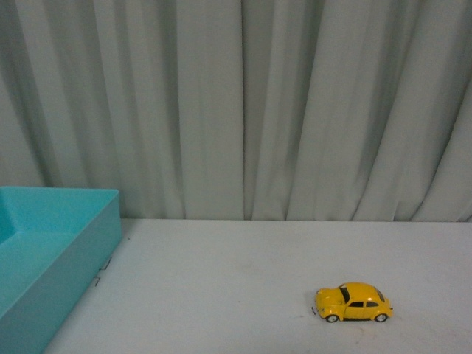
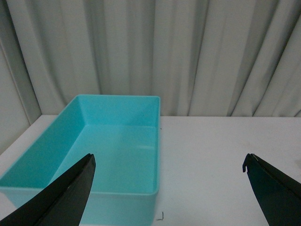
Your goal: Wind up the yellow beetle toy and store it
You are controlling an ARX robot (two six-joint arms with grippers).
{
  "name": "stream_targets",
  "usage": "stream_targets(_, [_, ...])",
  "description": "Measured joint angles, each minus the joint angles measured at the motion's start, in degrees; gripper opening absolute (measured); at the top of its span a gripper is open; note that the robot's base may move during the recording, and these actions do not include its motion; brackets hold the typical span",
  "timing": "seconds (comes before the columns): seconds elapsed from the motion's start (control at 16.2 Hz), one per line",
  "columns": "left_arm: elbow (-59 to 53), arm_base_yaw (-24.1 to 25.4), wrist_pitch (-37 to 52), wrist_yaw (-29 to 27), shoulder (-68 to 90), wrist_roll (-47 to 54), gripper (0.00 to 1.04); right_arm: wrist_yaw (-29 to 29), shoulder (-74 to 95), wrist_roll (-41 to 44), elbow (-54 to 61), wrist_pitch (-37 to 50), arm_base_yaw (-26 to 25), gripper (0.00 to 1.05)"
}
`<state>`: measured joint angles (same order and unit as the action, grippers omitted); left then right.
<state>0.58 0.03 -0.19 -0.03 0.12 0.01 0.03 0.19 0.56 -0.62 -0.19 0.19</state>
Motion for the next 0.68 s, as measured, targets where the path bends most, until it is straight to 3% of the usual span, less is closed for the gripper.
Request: stream_targets(0.68, [0.00, 0.00, -0.02, 0.00, 0.00, 0.00, 0.98, 0.00, 0.02, 0.00, 0.00, -0.04, 0.00, 0.98])
